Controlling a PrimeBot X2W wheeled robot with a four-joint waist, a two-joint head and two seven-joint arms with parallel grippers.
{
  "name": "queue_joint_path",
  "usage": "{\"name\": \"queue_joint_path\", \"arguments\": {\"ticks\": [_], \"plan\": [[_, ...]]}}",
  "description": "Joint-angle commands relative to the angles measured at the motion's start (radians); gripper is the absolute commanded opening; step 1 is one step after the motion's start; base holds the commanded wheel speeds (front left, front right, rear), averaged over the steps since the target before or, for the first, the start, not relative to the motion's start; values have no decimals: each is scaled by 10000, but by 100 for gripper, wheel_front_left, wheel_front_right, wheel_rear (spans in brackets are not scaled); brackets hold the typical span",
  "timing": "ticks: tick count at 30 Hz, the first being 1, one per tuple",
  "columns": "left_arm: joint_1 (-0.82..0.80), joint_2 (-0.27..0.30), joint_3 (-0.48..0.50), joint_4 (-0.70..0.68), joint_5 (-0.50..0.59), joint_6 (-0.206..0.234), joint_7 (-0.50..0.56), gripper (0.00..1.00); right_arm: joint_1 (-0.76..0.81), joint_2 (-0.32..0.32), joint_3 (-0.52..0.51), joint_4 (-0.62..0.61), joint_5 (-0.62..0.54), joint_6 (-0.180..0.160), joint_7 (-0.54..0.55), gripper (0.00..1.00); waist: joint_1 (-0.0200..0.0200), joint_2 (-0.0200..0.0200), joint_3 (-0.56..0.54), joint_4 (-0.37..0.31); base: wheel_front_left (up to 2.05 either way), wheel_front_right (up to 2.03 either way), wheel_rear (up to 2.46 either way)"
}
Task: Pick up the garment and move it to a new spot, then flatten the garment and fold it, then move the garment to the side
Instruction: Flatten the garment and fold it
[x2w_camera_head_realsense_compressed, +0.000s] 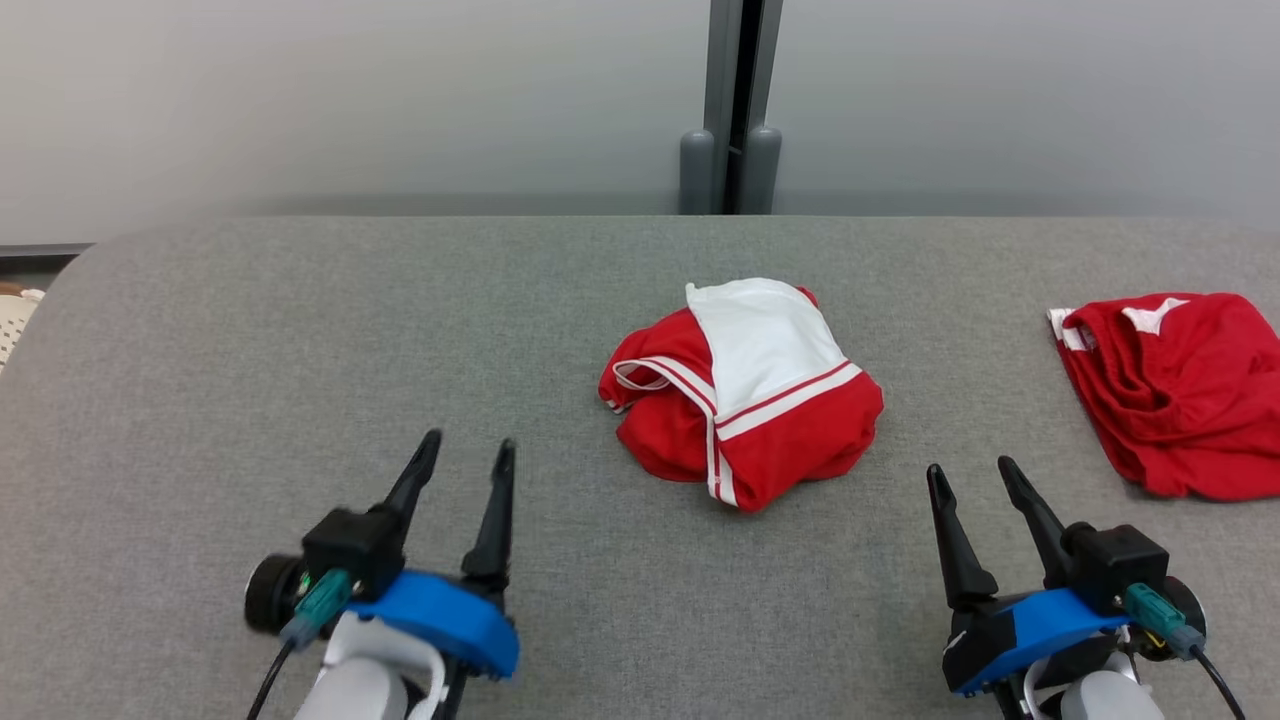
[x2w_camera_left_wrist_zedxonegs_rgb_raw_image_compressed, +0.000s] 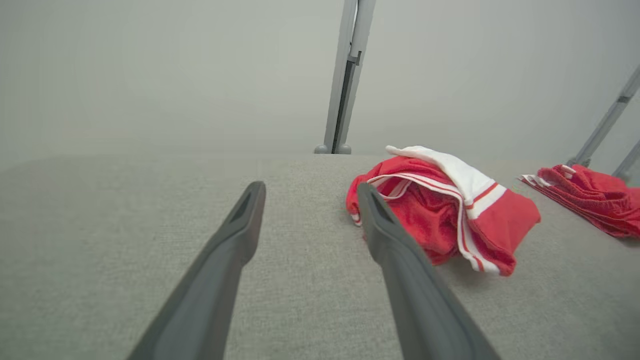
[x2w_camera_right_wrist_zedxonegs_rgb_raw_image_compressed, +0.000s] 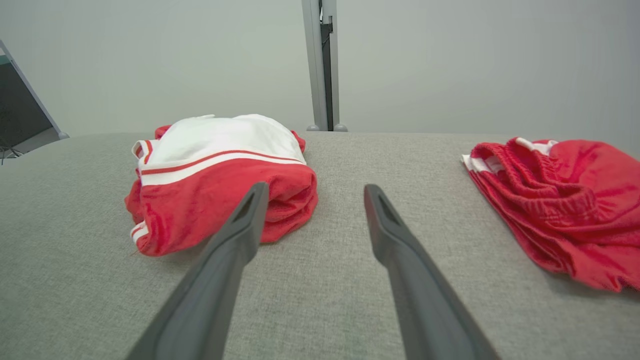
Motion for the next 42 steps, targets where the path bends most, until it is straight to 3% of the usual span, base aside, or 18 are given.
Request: {"name": "queue_joint_path", "arguments": {"ticks": [1, 8, 14, 22, 34, 36, 37, 39, 40, 42], "plan": [[-325, -65, -160, -11, 109, -90, 154, 100, -141, -25, -27, -41, -31, 2, -58, 100, 0, -1, 72, -26, 0, 0, 0], [-2471, -722, -1114, 862, -60, -772, 1700, 100, -700, -24, 43, -242, -203, 2, -57, 100, 0, -1, 709, -548, 0, 0, 0], [-3786, -956, -1708, 2167, -451, -1029, 2562, 100, -1132, -24, 232, -354, -37, 0, -58, 100, 0, -1, 1311, -1192, 0, 0, 0], [-4765, -1036, -2228, 3372, -603, -1105, 2503, 100, -1305, -22, 100, -408, 30, 2, -58, 100, 0, -1, 1834, -1681, 0, 0, 0], [-5550, -1163, -3400, 3562, -238, -1126, 1895, 99, -1368, -22, 237, -404, 209, 2, -57, 100, 0, -1, 1907, -1886, 0, 0, 0], [-5601, -1186, -3467, 3666, -301, -1123, 1958, 80, -1347, -22, 297, -406, 259, 2, -59, 100, 0, -1, 1917, -1929, 0, 0, 0], [-5649, -1194, -3531, 3752, -252, -1089, 2004, 47, -1329, -22, 316, -408, 256, 2, -59, 100, 0, -1, 1924, -1954, 0, 0, 0], [-5733, -1207, -3588, 3966, -206, -999, 2058, 23, -1315, -22, 333, -391, 276, 2, -59, 100, 0, -1, 1943, -2000, 0, 0, 0], [-5760, -1208, -3567, 4052, -253, -963, 2040, 0, -1317, -22, 328, -381, 288, 2, -59, 100, 0, -1, 1949, -2019, 0, 0, 0], [-5859, -1210, -3616, 4272, -167, -907, 1971, 0, -1324, -22, 317, -367, 292, 2, -59, 100, 0, -1, 1954, -2050, 0, 0, 0]]}}
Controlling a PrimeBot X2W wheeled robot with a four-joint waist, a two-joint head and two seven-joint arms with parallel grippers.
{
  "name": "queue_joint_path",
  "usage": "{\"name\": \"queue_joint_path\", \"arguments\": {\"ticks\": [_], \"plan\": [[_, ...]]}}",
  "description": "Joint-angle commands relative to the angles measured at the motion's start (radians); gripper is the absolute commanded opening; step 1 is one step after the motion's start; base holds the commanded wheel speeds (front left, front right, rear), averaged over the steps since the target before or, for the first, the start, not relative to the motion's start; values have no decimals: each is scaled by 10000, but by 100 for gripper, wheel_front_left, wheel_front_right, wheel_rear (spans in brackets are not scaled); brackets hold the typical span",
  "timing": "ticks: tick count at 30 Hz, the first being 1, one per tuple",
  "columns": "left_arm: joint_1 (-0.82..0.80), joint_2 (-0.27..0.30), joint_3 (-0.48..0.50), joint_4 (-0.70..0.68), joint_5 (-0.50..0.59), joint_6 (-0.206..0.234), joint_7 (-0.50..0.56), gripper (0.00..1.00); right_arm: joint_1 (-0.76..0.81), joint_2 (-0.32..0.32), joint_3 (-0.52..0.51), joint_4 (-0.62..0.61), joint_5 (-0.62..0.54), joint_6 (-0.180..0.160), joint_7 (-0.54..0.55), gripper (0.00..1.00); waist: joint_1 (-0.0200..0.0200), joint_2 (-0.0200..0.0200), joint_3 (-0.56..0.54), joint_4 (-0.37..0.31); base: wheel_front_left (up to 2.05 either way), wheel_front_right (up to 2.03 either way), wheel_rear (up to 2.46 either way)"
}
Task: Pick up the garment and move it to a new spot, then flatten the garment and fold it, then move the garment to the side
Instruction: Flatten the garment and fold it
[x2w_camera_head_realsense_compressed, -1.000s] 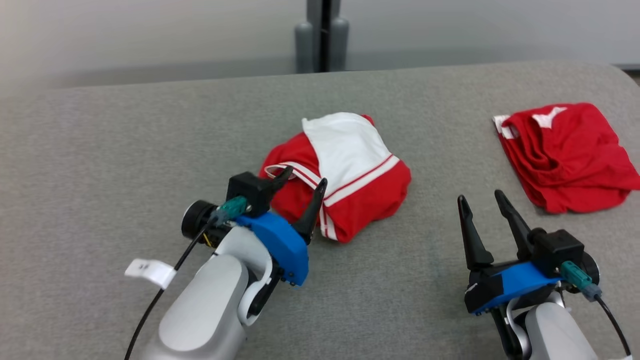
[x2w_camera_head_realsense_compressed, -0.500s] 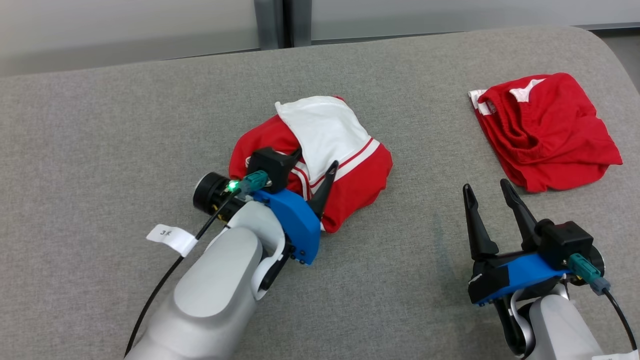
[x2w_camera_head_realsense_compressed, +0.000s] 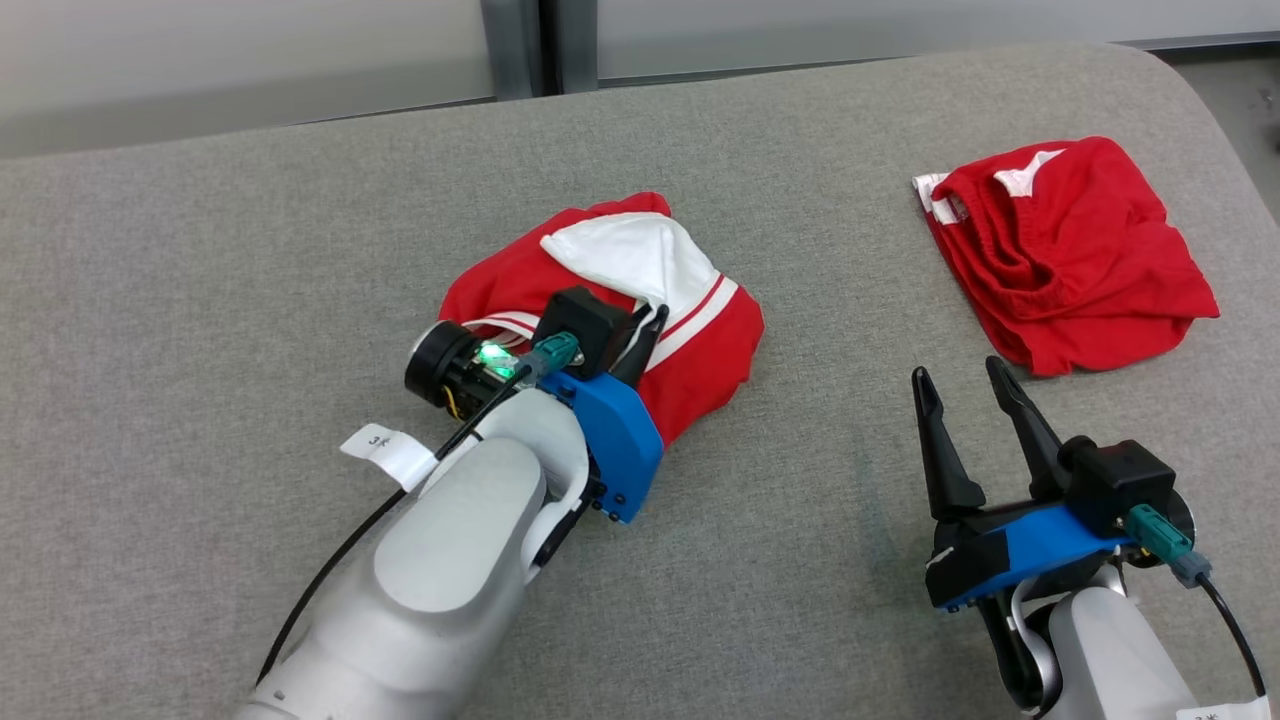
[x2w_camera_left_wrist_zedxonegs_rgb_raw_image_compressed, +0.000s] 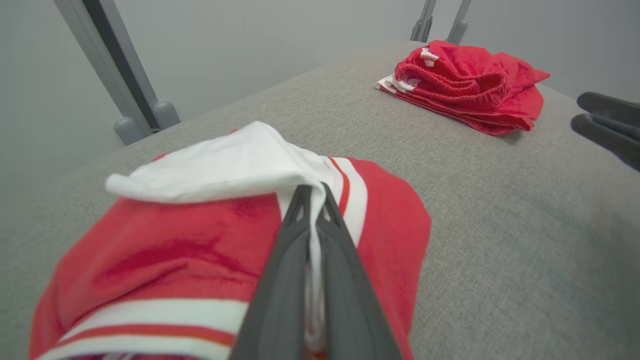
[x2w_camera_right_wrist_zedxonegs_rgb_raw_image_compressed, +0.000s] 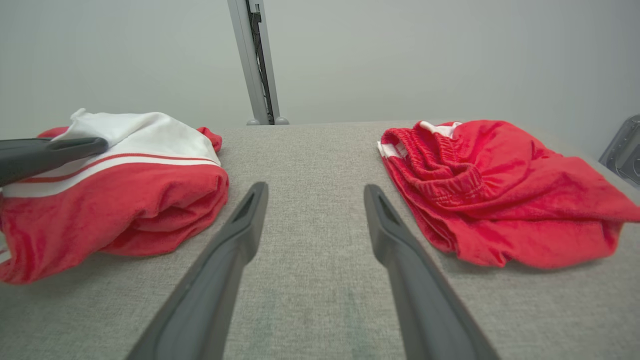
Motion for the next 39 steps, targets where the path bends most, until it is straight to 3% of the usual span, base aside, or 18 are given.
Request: {"name": "queue_joint_path", "arguments": {"ticks": [1, 9, 15, 22, 28, 31, 39], "plan": [[-248, 49, -75, 95, 150, 64, -139, 0, -77, -18, -18, 25, 38, 2, -55, 100, -1, -1, -4, -14, 0, 0, 0], [-679, -45, -41, -338, 54, 91, -1250, 0, 66, -18, -299, 50, -14, 2, -57, 100, -1, -1, -179, 195, 0, 0, 0], [-1369, -107, 30, -1919, -213, 300, -2087, 0, 169, -18, -441, 124, -61, 2, -57, 100, -1, -1, -443, 469, 0, 0, 0], [-2249, -32, 426, -3929, -145, 899, -2366, 0, 266, -20, -482, 165, -51, 2, -57, 100, -1, -1, -673, 666, 0, 0, 0], [-2795, 752, 1272, -5399, -171, 1361, -2073, 0, 313, -18, -613, 154, -152, 2, -57, 100, -1, -1, -773, 853, 0, 0, 0], [-2474, 1435, 1764, -5700, -391, 1535, -1656, 0, 297, -18, -577, 129, -132, 2, -57, 100, -1, -1, -768, 905, 0, 0, 0], [107, 3372, 2702, -4507, -1264, 1749, -1199, 0, 326, -18, -502, 49, -39, 2, -55, 100, -1, -1, -584, 911, 0, 0, 0]]}}
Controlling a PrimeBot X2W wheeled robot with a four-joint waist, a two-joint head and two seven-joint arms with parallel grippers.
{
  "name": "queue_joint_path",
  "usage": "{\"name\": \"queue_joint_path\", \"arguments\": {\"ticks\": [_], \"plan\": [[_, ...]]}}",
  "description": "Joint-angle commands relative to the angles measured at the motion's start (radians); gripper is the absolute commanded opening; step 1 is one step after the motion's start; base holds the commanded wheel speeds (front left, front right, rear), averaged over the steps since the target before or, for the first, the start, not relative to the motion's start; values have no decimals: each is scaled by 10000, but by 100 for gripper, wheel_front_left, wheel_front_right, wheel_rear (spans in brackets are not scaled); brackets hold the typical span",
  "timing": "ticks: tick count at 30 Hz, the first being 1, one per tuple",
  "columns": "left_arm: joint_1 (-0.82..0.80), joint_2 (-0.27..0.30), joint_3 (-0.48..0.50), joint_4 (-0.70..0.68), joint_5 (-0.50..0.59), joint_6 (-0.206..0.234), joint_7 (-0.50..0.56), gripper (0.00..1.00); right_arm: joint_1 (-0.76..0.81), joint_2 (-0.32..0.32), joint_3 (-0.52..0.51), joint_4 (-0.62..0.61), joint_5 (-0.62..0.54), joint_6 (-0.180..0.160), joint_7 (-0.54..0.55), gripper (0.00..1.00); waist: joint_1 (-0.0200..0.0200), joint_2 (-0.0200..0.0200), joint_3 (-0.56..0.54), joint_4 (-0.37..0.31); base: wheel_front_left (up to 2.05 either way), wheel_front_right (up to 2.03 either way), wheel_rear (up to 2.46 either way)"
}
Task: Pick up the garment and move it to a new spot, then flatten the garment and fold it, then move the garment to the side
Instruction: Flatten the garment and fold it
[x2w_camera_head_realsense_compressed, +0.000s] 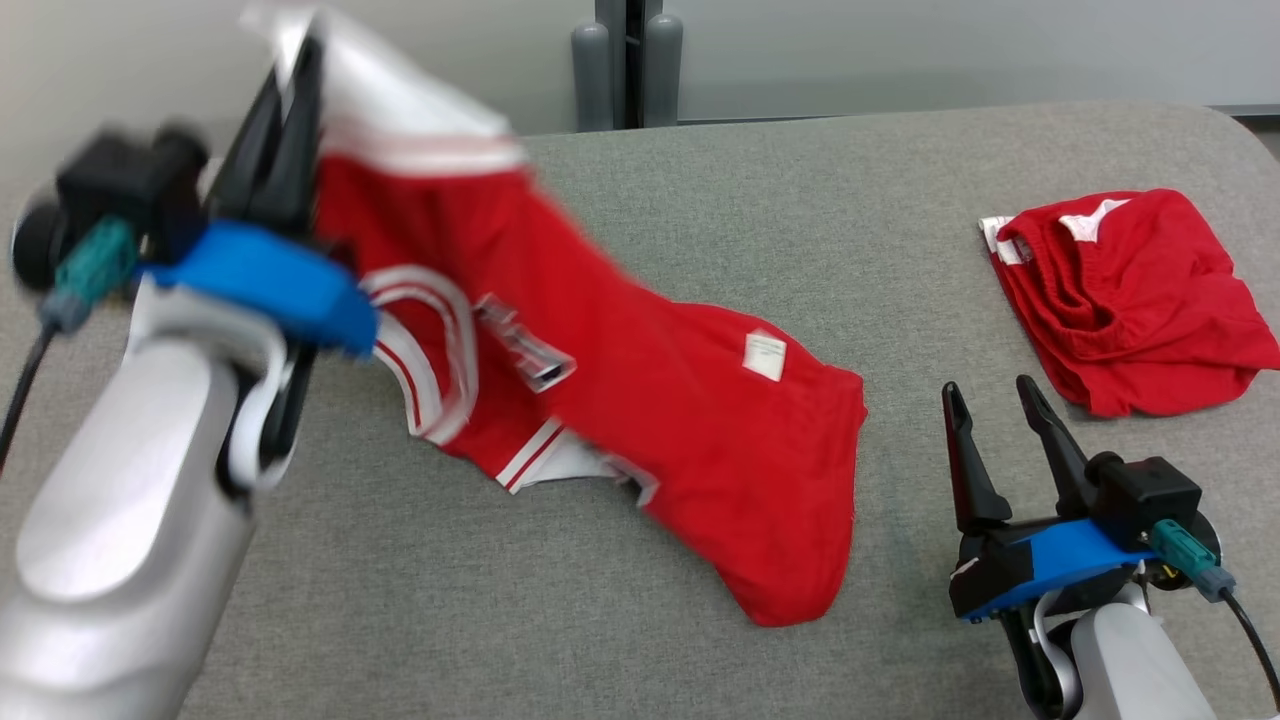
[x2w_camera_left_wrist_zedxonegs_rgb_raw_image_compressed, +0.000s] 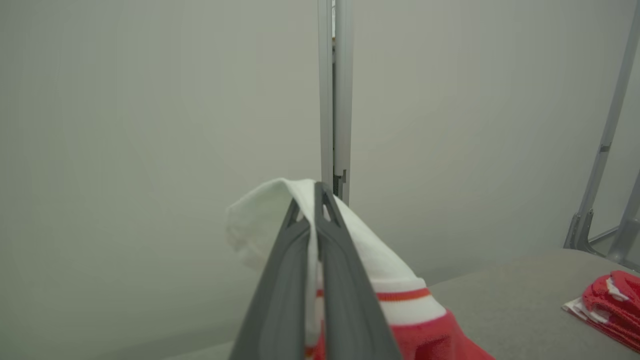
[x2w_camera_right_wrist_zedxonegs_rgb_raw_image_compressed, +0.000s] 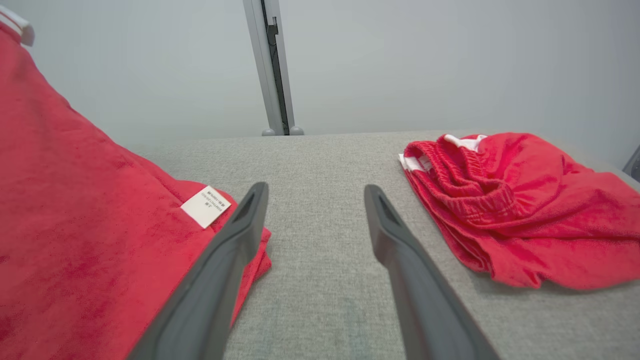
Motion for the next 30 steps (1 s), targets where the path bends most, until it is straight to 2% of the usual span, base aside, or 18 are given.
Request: {"name": "queue_joint_path", "arguments": {"ticks": [1, 5, 13, 25, 26, 27, 28, 30], "plan": [[676, 261, 148, 473, -207, 67, -40, 0, 70, -20, -43, -32, 15, 2, -59, 100, 1, 0, 45, 8, 0, 0, 0], [1784, 507, 478, 1811, -628, 103, -438, 0, 75, -18, -151, -26, -75, 2, -57, 100, 1, 0, 108, 42, 0, 0, 0], [2346, 119, 684, 3617, -1109, -303, -1126, 0, 1, -18, -138, 26, -190, 2, -59, 100, 1, 0, 150, 127, 0, 0, 0], [3935, -573, 1151, 4427, -1615, -883, -1508, 0, 176, -18, -352, 139, -314, 2, -57, 100, 1, 0, -75, 327, 0, 0, 0], [4056, -634, 1191, 4484, -1632, -883, -1508, 29, 188, -17, -346, 168, -314, 2, -57, 100, 1, 0, -94, 359, 0, 0, 0], [4152, -713, 1278, 4511, -1651, -846, -1513, 91, 192, -18, -345, 185, -317, 2, -59, 100, 1, 0, -110, 392, 0, 0, 0], [4235, -778, 1344, 4455, -1574, -828, -1516, 100, 192, -18, -348, 199, -321, 2, -59, 100, 1, 0, -130, 425, 0, 0, 0], [4440, -971, 1539, 4224, -1435, -875, -1511, 100, 204, -18, -370, 237, -339, 2, -59, 100, 1, 0, -181, 496, 0, 0, 0]]}}
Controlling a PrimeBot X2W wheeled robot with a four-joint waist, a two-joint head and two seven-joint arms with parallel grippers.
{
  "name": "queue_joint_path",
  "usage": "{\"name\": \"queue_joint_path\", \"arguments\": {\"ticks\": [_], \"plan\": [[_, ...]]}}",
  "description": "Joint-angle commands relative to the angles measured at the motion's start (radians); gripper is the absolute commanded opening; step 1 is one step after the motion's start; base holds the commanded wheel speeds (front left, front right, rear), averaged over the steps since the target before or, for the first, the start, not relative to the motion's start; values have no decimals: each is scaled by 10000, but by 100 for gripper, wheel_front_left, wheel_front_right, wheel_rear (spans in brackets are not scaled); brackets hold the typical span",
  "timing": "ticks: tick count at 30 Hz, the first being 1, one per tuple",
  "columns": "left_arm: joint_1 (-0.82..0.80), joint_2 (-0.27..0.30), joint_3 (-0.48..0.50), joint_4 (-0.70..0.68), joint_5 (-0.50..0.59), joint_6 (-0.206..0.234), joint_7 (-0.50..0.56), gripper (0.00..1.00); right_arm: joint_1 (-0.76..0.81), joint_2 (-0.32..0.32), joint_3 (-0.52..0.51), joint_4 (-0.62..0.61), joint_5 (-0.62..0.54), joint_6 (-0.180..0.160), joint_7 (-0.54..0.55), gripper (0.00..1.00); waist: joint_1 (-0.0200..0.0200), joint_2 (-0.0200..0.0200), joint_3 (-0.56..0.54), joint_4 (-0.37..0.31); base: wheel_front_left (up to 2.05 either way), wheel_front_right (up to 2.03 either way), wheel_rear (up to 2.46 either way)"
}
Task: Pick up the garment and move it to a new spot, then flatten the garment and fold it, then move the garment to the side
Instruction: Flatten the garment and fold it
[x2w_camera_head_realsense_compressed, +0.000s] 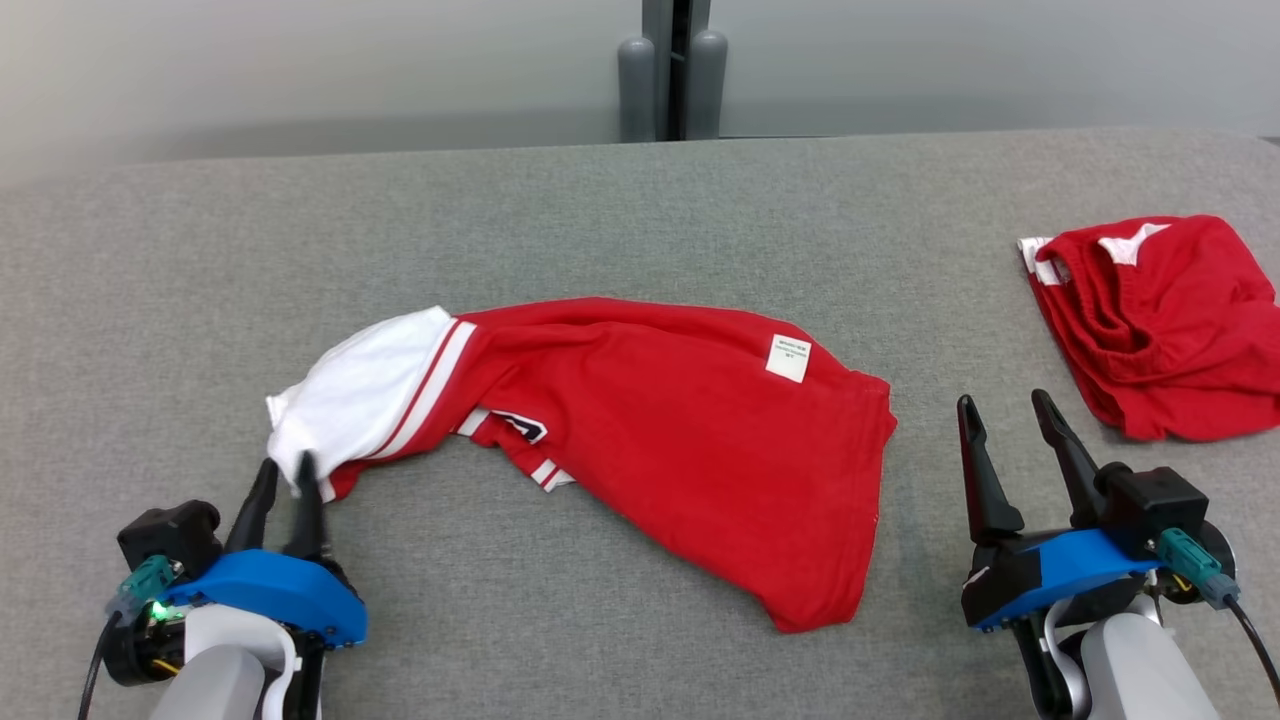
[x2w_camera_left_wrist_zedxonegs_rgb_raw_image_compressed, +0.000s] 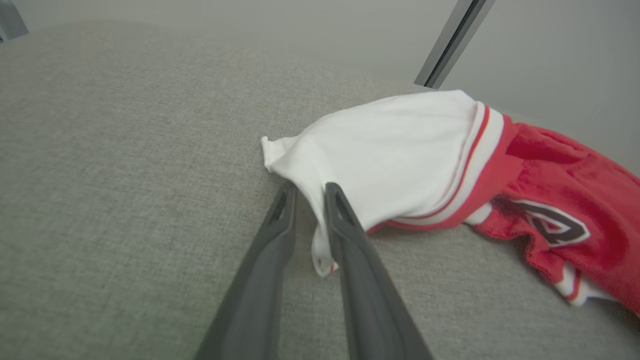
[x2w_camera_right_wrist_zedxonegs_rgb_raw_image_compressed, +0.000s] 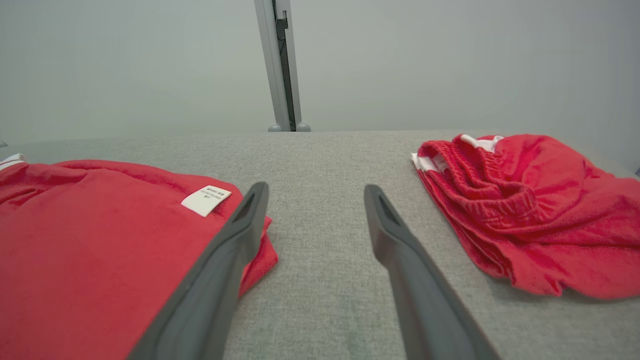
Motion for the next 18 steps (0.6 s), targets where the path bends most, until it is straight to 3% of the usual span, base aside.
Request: {"name": "queue_joint_path", "arguments": {"ticks": [1, 8, 18], "plan": [[244, -147, 280, -326, 220, -30, -44, 100, 113, -20, -38, 55, -48, 2, -59, 100, 1, 0, -63, 77, 0, 0, 0], [940, -674, 1419, -2243, 1517, -104, -45, 100, 170, -18, -204, 322, -268, 2, -59, 100, 1, 0, -442, 375, 0, 0, 0], [1818, -1469, 1893, -3829, 2546, -212, -46, 100, -984, -21, -537, 1598, -1369, 0, 497, 100, 1, 0, -250, 931, 0, 0, 0]]}}
